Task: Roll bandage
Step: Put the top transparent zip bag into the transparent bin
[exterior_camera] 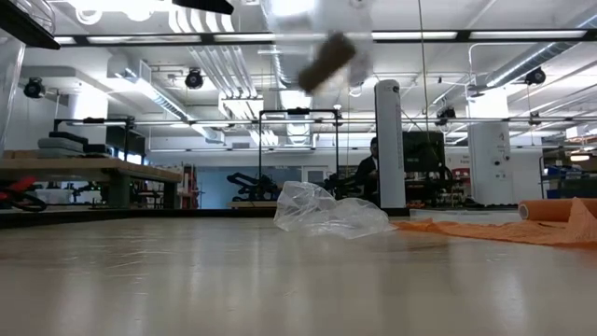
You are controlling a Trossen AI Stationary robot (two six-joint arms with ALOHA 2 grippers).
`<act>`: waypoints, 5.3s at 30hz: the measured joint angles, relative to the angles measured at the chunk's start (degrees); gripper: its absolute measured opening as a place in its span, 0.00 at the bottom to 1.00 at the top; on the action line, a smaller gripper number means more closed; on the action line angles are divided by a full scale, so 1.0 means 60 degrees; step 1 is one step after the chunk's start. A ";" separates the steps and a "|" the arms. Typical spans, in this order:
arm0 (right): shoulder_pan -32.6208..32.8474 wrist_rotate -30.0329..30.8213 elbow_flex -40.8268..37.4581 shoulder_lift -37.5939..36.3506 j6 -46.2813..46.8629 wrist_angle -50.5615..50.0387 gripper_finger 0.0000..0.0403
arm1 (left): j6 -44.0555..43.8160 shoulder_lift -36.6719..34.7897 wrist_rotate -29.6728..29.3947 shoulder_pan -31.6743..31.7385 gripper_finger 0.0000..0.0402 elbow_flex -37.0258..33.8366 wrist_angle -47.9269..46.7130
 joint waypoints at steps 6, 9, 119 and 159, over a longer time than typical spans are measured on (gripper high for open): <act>-0.0098 0.1047 0.0000 0.0000 0.0542 0.0233 0.01 | -0.0460 0.0171 0.1150 0.0008 0.45 -0.0046 0.0160; -0.0124 0.1061 -0.0003 0.0028 0.0723 0.0039 0.01 | -0.0551 0.0168 0.1528 0.0004 0.47 -0.0046 0.0391; 0.0186 0.2613 -0.1669 -0.0971 -0.1626 0.3169 0.01 | -0.4389 0.1934 0.6938 0.2252 0.65 0.5100 -0.7788; -0.2046 -0.4136 -0.0317 0.5124 -0.7311 0.9165 0.01 | -0.5185 -0.1306 0.5533 -0.0345 0.32 0.0168 -0.4824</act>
